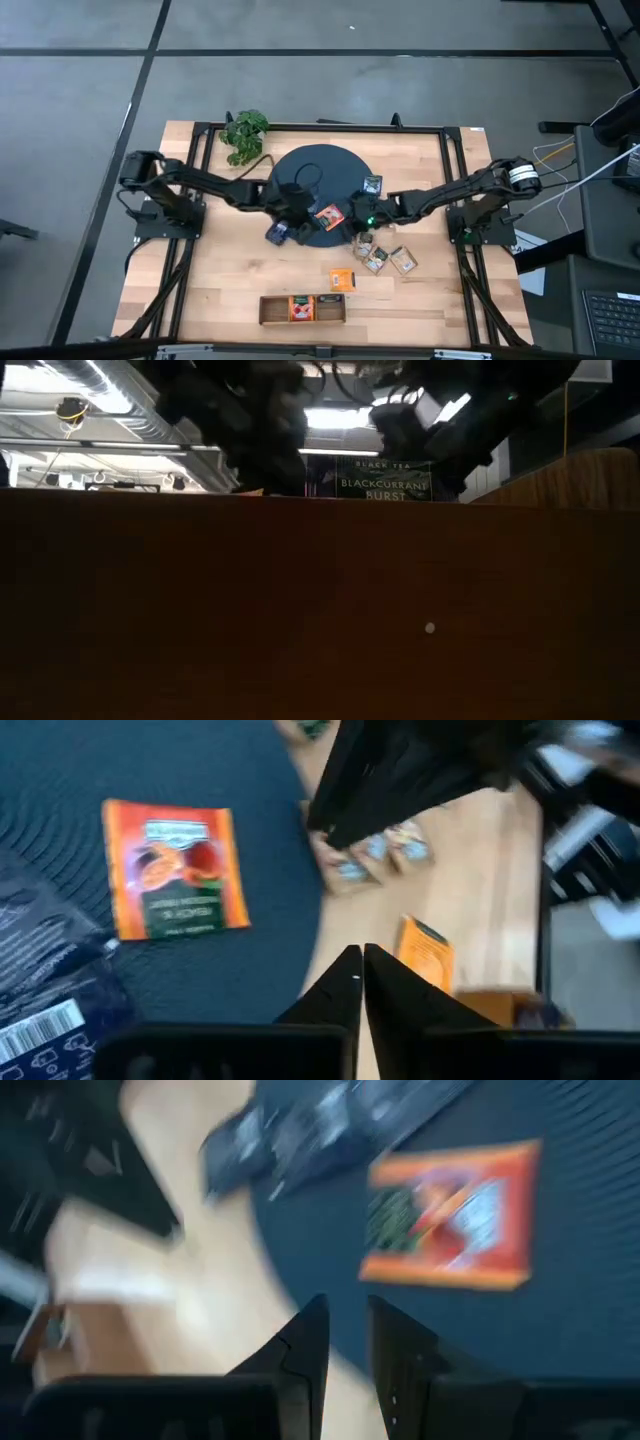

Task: Pick & Place Tea
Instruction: Put the orange tea bag into the middle section of the wooden organizer

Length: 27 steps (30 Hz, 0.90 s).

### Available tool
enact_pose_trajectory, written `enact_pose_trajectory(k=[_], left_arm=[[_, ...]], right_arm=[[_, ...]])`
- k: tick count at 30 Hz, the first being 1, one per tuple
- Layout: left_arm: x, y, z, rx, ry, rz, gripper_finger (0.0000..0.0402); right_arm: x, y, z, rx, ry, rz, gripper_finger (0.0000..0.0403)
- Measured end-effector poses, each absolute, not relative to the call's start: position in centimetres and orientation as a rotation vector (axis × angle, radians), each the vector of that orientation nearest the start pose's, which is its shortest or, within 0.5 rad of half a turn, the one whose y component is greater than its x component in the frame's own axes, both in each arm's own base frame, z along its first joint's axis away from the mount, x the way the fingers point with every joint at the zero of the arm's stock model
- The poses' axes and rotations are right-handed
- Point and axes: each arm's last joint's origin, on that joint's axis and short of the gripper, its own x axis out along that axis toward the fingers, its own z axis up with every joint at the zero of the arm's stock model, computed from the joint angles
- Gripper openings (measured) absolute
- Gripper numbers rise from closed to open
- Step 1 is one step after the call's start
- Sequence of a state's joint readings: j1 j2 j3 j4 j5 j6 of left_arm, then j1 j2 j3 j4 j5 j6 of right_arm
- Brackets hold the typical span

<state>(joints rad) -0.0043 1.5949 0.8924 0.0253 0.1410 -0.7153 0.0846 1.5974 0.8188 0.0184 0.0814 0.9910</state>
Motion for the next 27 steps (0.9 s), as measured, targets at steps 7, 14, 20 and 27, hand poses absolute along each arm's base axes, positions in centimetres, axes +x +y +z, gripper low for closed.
enact_pose_trajectory(k=[7,14,20,27], left_arm=[[33.8,1.5,17.4,-0.936,0.735,0.250,0.0005],[33.8,2.6,17.3,-0.980,0.719,0.285,0.0005],[33.8,3.2,17.3,-0.988,0.713,0.300,0.0004],[33.5,3.2,17.0,-1.000,0.741,0.321,0.0007]], right_arm=[[31.2,-0.7,16.8,0.869,0.693,-0.456,0.0061],[31.3,-1.7,16.1,0.859,0.739,-0.407,0.0011],[31.7,-2.1,15.0,0.878,0.765,-0.396,0.0013],[32.2,-2.1,12.2,0.908,0.855,-0.376,0.0006]])
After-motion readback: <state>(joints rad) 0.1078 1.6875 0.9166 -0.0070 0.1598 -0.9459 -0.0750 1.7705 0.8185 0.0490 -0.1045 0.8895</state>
